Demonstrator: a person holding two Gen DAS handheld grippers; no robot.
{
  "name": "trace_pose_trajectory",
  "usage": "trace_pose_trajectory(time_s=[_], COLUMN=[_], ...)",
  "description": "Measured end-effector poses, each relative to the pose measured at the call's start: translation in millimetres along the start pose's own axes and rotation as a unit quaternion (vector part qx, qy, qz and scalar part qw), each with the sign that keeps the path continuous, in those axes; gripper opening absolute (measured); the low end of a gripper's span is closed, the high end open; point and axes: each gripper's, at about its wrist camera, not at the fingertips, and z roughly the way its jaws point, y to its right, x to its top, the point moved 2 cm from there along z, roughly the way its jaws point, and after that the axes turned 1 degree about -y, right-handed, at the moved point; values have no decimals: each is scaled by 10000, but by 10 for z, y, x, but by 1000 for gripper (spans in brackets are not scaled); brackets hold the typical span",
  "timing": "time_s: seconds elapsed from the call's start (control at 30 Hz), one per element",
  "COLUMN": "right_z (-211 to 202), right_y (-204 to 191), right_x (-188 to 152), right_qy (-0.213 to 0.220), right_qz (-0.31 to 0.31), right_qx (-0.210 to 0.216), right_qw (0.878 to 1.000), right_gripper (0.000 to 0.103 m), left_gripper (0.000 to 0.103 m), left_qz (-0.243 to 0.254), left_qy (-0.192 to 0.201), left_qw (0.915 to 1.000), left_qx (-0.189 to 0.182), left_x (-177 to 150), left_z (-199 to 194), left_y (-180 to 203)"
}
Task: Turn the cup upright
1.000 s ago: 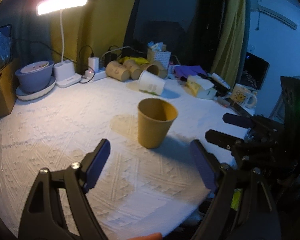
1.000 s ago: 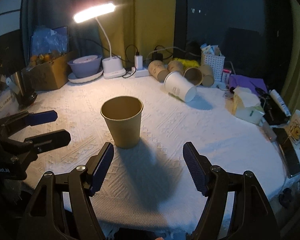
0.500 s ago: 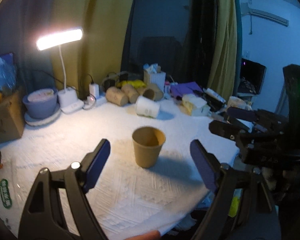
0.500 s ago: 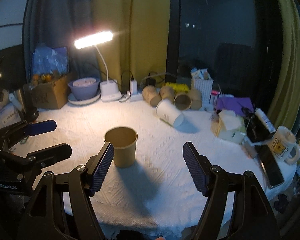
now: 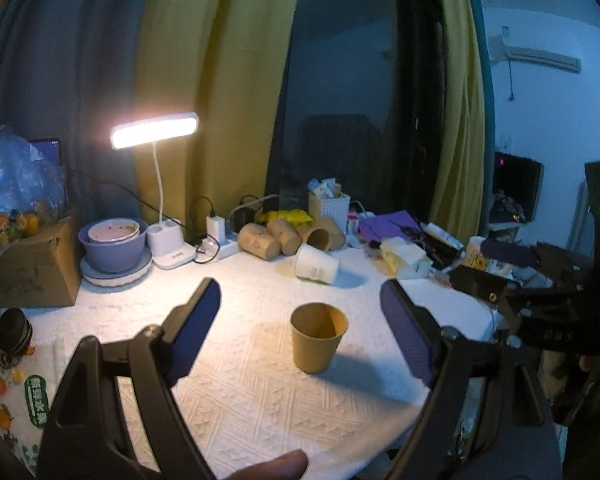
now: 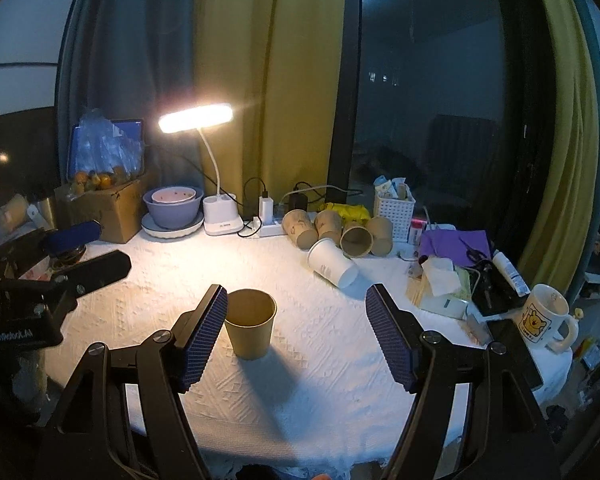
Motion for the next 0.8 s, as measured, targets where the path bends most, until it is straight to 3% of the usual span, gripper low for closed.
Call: trace_pose_trajectory(time_s=[0.8], right_z=[78], right_y=[-8], right_x=[-26], right_qy=[-120], right_qz=[32], right_qx=[-6], right_qw=[9999], right_gripper=[75], left_gripper=[83], left_qz=[14], left_qy=[-104], left_qw=[9999], left_qx=[-99], left_x=[-64], left_z=[61], left_y=[11])
